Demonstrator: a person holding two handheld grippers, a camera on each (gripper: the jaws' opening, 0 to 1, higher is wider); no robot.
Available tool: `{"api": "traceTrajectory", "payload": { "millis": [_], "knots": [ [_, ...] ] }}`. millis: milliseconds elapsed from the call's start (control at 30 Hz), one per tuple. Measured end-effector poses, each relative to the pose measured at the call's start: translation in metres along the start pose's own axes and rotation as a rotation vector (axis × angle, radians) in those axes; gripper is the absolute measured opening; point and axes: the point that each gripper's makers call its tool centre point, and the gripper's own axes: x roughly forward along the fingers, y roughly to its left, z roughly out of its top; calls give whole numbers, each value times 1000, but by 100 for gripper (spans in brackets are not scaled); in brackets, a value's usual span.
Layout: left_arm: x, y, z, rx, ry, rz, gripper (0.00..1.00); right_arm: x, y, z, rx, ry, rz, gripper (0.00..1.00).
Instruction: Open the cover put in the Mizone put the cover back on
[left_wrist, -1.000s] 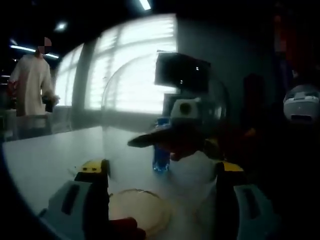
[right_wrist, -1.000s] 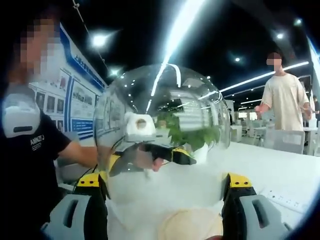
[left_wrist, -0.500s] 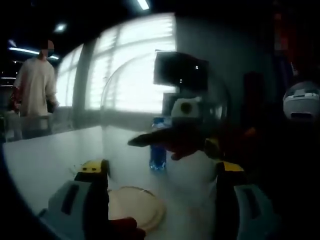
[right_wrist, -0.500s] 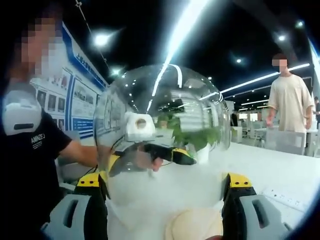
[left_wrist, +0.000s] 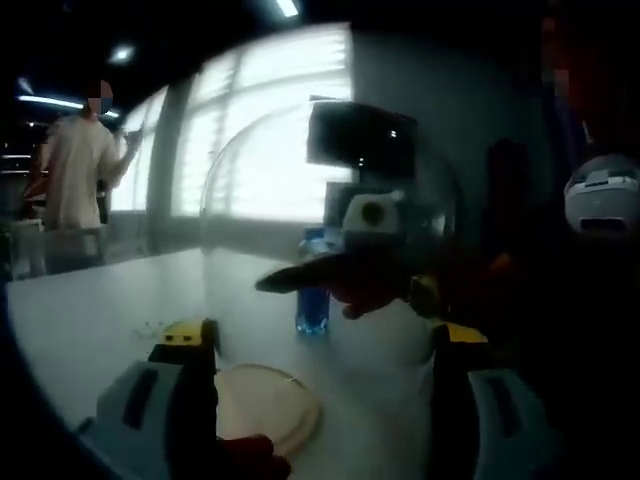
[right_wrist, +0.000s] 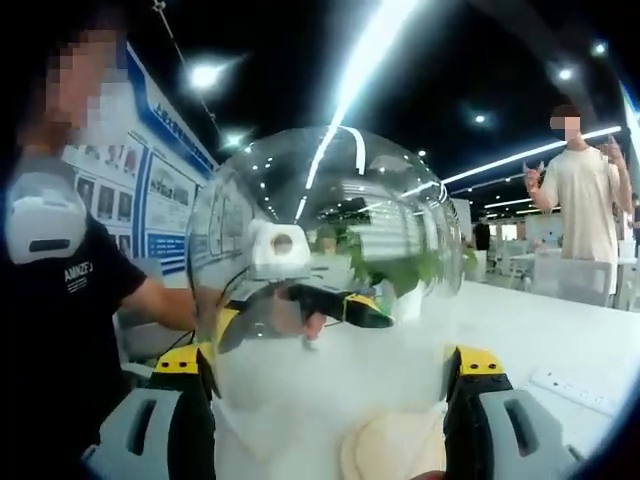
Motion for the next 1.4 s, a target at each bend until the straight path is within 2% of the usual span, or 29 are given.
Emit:
{"api": "traceTrajectory", "payload": {
  "millis": [267,1400],
  "knots": [
    [-3,-14,-4,5,3,6,73,-3,11,-2,-10,2,3,90],
    [-2,-29,-11,-8,18,28,75,-12,30,-9,-13,9,2,90]
  ]
}}
